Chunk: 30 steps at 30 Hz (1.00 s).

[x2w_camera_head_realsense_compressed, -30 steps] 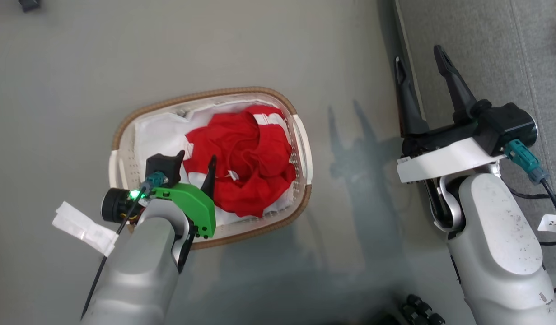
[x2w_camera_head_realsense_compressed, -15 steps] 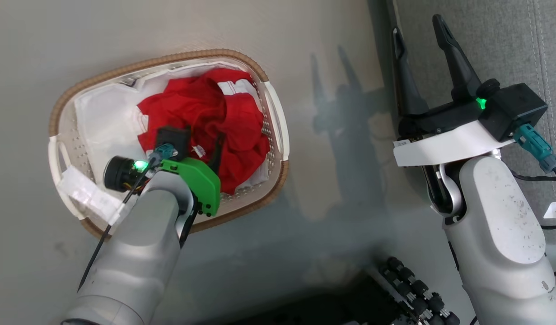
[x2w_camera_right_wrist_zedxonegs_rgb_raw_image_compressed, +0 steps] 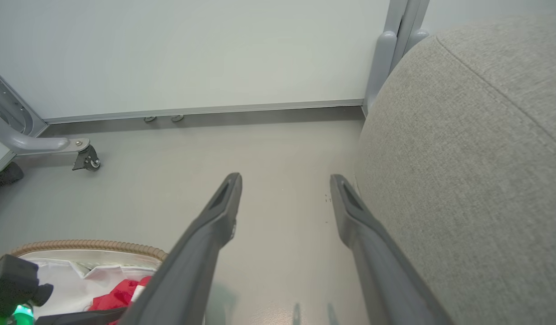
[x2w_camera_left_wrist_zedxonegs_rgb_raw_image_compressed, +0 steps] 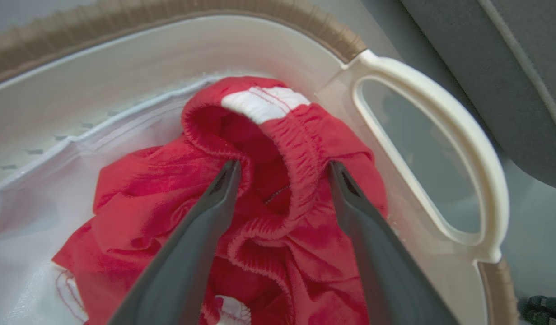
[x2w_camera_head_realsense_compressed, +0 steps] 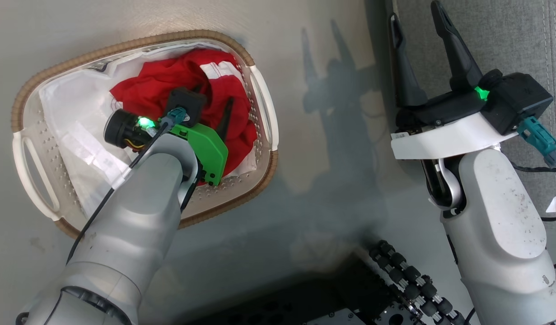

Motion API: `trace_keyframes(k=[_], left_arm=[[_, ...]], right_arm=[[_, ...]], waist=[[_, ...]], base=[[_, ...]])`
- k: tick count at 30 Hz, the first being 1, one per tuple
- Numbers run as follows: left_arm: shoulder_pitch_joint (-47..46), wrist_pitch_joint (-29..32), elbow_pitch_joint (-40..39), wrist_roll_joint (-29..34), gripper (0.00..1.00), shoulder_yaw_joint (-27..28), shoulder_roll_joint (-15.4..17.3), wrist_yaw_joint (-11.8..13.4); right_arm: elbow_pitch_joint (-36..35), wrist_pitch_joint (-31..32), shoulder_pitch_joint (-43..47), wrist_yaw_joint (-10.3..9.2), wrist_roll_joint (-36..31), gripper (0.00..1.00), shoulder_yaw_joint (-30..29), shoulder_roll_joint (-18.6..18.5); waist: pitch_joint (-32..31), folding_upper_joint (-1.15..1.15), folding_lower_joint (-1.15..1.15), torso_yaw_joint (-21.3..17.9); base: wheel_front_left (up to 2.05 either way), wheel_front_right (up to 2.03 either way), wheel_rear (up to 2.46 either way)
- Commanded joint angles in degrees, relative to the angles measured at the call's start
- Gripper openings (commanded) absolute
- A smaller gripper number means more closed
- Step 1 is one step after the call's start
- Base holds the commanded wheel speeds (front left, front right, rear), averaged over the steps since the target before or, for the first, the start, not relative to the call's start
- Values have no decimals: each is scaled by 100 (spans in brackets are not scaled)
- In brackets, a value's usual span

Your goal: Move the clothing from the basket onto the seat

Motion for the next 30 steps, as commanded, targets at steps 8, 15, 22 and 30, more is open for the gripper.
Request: trace_keyframes(k=[8,15,22,30], left_arm=[[-74,167,-108,-636,100,-698,11,-13],[-49,208,-248,-1282,0,-1271,208,-13],[37,29,-295,-1773,0,-1462,281,-13],[421,-6,-754,-1936,0,-970,457,-13]], right_arm=[[-16,-11,-38,-6,13,100,42,-17],[7,-11,-68,-6,-29,100,70,-17],[92,-11,-27,-6,-98,100,30,-19],[309,-11,155,-6,-105,100,90,-19]], waist=[[103,0,-1,-66],[65,0,-1,-51],[-204,0,-1,92],[-873,0,-1,278]], base=[[0,0,0],[0,0,0],[0,0,0],[0,0,0]])
